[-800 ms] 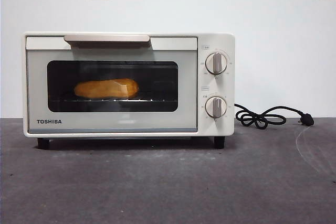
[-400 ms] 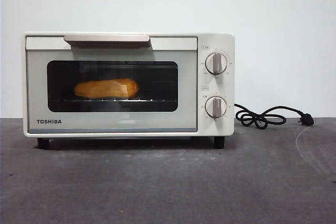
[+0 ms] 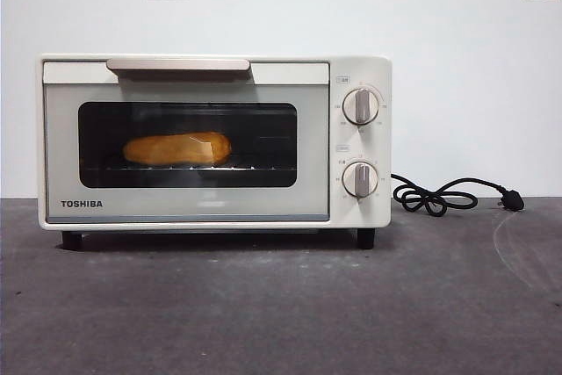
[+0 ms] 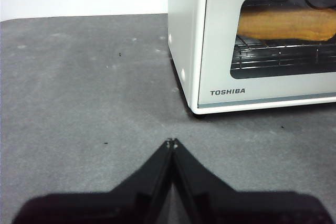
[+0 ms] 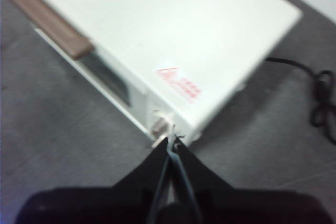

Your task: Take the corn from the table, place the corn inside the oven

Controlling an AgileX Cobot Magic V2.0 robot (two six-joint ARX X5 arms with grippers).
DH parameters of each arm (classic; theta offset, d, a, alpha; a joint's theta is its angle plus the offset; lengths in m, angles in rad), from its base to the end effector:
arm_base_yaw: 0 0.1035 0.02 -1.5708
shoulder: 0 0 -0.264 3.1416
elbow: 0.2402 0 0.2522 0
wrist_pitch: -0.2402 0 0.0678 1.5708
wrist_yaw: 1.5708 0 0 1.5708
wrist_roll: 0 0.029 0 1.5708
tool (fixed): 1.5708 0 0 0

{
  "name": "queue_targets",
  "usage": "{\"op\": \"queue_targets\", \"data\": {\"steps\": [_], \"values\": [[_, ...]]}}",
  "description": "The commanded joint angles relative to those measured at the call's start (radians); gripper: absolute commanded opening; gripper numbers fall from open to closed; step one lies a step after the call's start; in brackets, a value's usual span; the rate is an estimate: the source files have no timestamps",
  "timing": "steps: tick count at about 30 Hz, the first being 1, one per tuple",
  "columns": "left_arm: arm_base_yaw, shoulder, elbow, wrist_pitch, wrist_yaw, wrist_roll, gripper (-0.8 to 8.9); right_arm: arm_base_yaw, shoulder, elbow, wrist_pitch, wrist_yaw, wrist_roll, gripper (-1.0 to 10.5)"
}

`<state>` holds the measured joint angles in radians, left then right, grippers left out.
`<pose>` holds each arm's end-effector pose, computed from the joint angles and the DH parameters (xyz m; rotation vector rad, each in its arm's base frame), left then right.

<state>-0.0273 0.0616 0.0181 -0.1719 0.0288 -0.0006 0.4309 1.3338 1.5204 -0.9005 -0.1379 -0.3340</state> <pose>0.0983 -0.0035 0.1484 -0.0008 0.2154 -0.0558 0.2351 0.1124 0.4013 -0.4166 0.6197 0.6604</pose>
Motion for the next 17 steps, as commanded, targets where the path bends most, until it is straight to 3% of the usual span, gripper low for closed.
{"op": "queue_targets", "data": {"steps": [1, 4, 10, 13, 17], "values": [[0.002, 0.004, -0.008, 0.008, -0.003, 0.005, -0.04, -0.004, -0.037, 0.001, 0.016, 0.020, -0.059, 0.0], [0.002, 0.005, -0.008, 0.008, -0.003, 0.005, -0.04, -0.053, -0.080, 0.000, 0.016, 0.023, -0.092, 0.0], [0.002, 0.006, -0.008, 0.008, -0.003, 0.005, -0.04, -0.296, -0.161, -0.049, 0.021, -0.090, 0.050, 0.0], [0.002, 0.007, -0.008, 0.008, -0.003, 0.005, -0.03, -0.411, -0.226, -0.155, 0.071, -0.135, 0.061, 0.0], [0.002, 0.007, -0.008, 0.008, -0.003, 0.005, -0.03, -0.513, -0.342, -0.389, 0.270, -0.143, 0.079, 0.0]]}}
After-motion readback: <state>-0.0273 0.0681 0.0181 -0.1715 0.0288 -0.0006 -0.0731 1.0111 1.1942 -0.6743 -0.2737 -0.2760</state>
